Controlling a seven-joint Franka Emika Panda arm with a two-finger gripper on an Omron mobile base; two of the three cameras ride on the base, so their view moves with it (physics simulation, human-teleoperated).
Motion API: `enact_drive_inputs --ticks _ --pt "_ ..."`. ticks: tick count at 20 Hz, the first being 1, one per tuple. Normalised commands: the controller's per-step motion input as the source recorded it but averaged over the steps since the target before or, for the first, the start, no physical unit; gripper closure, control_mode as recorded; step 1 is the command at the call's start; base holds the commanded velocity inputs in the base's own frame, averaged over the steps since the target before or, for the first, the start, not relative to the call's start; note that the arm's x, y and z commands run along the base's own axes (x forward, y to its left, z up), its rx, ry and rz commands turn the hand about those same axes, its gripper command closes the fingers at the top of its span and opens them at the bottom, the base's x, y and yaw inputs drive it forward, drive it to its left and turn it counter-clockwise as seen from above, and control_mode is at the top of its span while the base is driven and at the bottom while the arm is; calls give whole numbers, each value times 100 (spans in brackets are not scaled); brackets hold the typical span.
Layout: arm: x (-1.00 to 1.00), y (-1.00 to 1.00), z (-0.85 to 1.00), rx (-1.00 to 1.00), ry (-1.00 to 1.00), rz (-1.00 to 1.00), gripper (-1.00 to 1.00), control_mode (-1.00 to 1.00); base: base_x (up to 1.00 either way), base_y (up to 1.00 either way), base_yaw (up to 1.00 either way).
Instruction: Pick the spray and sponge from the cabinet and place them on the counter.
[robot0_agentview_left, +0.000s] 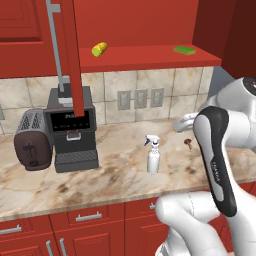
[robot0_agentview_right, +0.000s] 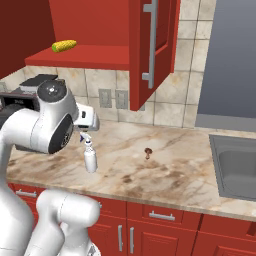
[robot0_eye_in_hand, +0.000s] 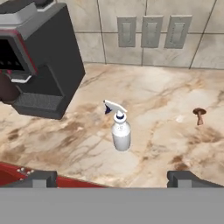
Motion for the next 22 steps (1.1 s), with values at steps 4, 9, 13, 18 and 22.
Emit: enact_drive_inputs --ticks 4,9,13,18,22 --pt "-33 0 69 -4 0 0 -100 -100 0 0 0" --pt "-15 0 48 -9 0 -1 -100 -100 0 0 0" --pt "-25 0 36 -9 0 -4 -100 -100 0 0 0" --pt "-16 0 19 -7 -4 -2 -100 -100 0 0 0" --pt "0 0 11 -4 -19 0 -100 -100 0 0 0"
